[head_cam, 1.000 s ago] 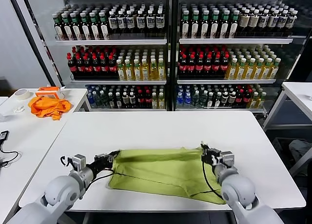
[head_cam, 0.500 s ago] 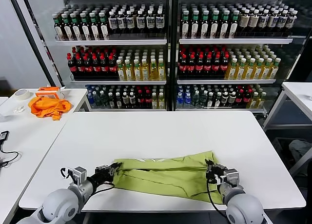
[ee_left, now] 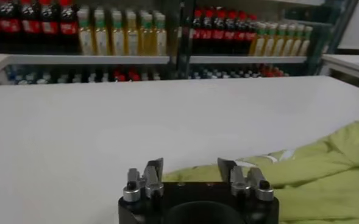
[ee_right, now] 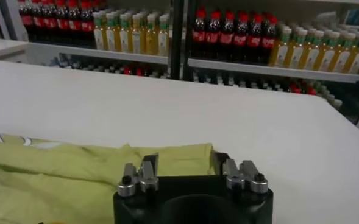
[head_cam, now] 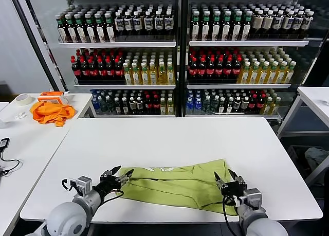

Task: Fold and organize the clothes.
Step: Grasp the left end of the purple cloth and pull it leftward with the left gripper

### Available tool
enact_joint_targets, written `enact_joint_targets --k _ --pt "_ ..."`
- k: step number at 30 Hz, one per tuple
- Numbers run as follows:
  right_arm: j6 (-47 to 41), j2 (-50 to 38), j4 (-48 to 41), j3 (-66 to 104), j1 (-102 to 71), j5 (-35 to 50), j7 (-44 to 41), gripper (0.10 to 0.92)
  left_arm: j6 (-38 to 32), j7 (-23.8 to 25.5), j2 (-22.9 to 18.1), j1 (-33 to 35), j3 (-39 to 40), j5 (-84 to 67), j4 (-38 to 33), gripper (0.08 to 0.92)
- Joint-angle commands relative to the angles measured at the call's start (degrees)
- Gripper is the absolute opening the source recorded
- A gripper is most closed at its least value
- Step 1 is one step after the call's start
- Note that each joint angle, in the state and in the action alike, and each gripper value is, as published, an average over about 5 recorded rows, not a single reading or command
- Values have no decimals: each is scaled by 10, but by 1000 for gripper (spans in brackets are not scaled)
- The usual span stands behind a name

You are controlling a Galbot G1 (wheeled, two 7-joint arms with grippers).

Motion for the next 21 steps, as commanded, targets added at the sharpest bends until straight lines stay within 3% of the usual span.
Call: enact_joint_targets --k 1,6,11,16,21 --pt "8 13 61 39 -82 -36 0 726 -2 -138 -55 -5 44 -8 9 671" --pt "9 19 58 42 -86 -49 1 815 12 -144 -65 -6 55 2 14 798" --pt "12 24 49 46 -89 -59 3 822 -1 -172 -82 -15 58 7 38 822" --pt "14 24 46 51 -92 -66 6 823 -19 -174 -89 -11 60 8 38 811" --pt "17 25 40 50 -86 -69 13 823 -8 -164 -92 -6 66 13 39 689"
